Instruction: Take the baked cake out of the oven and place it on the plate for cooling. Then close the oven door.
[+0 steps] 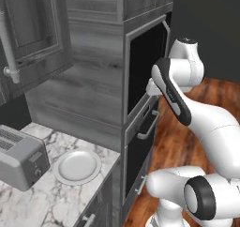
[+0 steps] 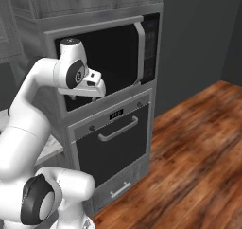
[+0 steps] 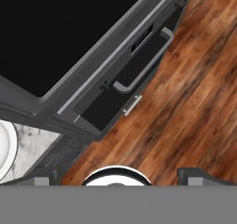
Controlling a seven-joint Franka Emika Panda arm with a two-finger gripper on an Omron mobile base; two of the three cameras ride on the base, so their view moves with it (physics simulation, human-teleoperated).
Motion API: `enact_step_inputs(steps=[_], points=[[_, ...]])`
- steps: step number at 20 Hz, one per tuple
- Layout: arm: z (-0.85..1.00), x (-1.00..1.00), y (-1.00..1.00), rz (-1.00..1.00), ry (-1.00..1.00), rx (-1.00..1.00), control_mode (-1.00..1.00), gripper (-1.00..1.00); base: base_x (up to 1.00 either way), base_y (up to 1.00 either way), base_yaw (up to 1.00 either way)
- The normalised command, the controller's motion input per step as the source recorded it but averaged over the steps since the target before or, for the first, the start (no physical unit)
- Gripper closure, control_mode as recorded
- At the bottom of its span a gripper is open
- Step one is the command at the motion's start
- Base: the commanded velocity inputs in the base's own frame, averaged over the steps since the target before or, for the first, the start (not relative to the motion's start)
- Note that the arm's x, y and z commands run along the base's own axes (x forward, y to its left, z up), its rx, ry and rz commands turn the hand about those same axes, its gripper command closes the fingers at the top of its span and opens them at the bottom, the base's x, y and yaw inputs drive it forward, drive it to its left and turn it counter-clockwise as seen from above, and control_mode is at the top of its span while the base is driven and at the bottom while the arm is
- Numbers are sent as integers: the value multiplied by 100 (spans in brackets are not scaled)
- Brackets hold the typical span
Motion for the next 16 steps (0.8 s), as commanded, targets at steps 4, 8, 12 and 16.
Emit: enact_step_inputs(steps=[4,8,12,16], points=[[0,0,0,0,0,0,100,-100,-16,0,0],[0,0,0,0,0,0,100,-100,-30,0,0],[0,0,0,0,0,0,100,-100,-33,0,0],[0,0,0,0,0,0,100,-100,-30,0,0]])
